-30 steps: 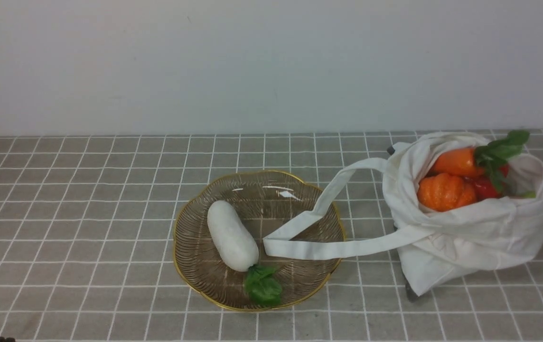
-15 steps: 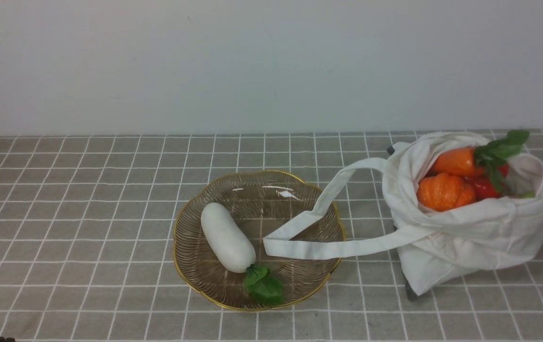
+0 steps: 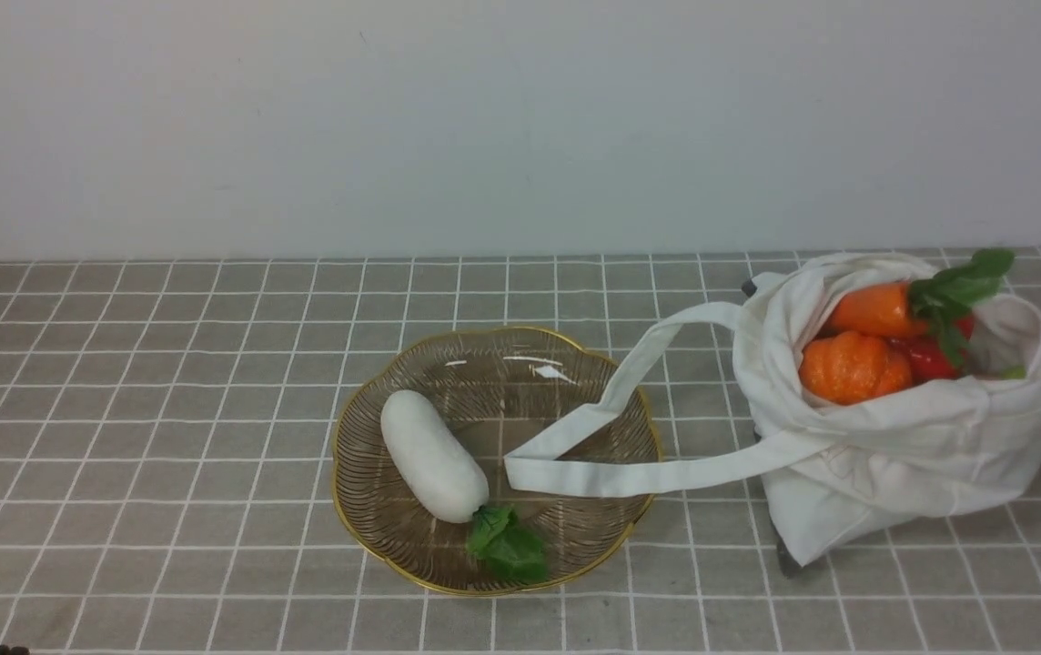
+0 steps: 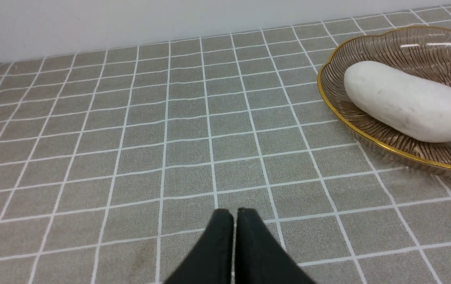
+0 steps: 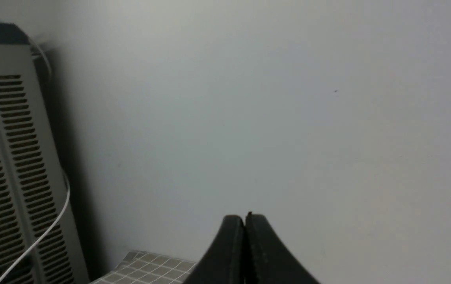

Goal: Take vegetables from bag on grey coffee tablecloth place on plate.

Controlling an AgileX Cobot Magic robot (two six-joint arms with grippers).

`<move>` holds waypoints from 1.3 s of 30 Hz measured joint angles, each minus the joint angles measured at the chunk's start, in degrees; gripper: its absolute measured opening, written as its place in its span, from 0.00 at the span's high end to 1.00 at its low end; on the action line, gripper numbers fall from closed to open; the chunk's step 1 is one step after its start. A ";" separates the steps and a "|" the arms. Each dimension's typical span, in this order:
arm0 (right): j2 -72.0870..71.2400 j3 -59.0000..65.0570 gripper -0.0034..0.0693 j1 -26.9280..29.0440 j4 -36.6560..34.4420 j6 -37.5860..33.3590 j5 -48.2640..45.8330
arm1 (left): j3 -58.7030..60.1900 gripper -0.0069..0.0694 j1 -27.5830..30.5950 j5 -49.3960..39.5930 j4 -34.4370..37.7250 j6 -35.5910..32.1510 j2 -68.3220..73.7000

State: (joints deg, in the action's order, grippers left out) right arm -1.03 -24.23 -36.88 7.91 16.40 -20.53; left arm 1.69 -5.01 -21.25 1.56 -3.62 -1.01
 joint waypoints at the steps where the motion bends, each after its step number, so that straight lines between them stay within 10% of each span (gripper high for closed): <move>1: 0.00 0.51 0.97 0.00 -3.57 -4.12 0.52 | 0.00 0.92 0.00 0.00 0.00 0.00 0.00; 7: 0.00 3.54 0.97 0.00 -17.72 -19.29 2.53 | 0.00 0.92 0.00 0.00 0.00 0.00 0.00; 14: 0.00 8.87 0.97 4.38 -18.46 -22.73 3.05 | 0.00 0.92 0.00 0.00 0.00 0.00 0.00; 26: 0.06 25.53 0.97 37.06 -16.69 -23.32 -1.53 | 0.00 0.92 0.00 0.00 0.00 0.00 0.00; 39: 0.06 25.53 0.97 38.66 -15.17 -23.70 -1.76 | 0.00 0.92 0.00 0.00 0.00 0.00 0.00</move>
State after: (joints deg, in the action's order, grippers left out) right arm -0.97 1.30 1.78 -7.26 -7.31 -22.29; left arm 1.69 -5.01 -21.25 1.56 -3.62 -1.01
